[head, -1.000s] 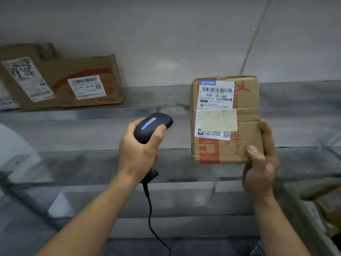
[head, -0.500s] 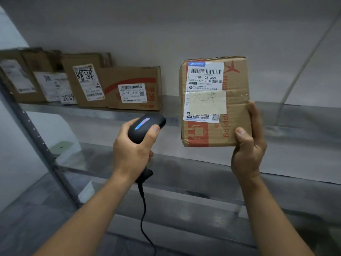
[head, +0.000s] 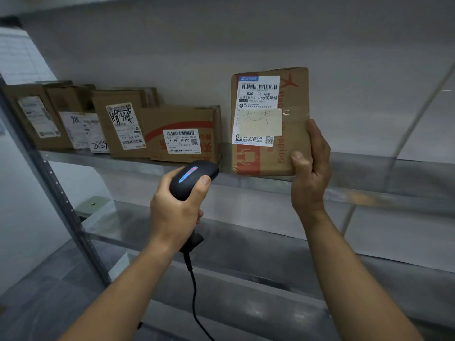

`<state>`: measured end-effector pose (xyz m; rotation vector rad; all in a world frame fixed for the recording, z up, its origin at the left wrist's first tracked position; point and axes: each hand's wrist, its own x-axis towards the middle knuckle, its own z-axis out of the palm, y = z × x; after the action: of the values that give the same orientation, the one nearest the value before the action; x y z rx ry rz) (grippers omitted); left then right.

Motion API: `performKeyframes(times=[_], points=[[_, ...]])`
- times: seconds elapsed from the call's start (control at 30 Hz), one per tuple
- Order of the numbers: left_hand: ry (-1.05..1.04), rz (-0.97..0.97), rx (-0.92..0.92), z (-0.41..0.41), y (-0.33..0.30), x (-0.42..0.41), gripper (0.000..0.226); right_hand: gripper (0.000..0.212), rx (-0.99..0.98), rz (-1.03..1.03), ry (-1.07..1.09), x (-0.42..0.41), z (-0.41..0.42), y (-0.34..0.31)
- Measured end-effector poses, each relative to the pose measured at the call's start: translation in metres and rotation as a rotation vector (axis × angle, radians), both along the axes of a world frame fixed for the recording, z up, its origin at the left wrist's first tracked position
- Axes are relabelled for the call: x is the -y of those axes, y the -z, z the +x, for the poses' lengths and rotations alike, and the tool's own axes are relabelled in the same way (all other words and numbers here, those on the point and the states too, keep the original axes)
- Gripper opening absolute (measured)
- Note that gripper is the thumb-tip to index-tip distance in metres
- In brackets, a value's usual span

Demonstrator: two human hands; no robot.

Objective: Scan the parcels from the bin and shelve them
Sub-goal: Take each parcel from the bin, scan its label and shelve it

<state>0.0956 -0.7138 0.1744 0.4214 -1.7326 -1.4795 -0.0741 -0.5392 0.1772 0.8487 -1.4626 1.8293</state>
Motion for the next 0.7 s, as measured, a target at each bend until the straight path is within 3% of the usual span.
performKeyframes(times=[0.27,0.7], points=[[-0.004,0.007,-0.019,-0.006,0.001,0.016,0.062,0.053,-0.060,0.120,0.089,0.037,-0.038,-0.003],[-0.016,-0.008,0.010,-0.011,0.013,0.033,0.058,0.061,-0.030,0.305,0.065,0.049,-0.051,0.014]])
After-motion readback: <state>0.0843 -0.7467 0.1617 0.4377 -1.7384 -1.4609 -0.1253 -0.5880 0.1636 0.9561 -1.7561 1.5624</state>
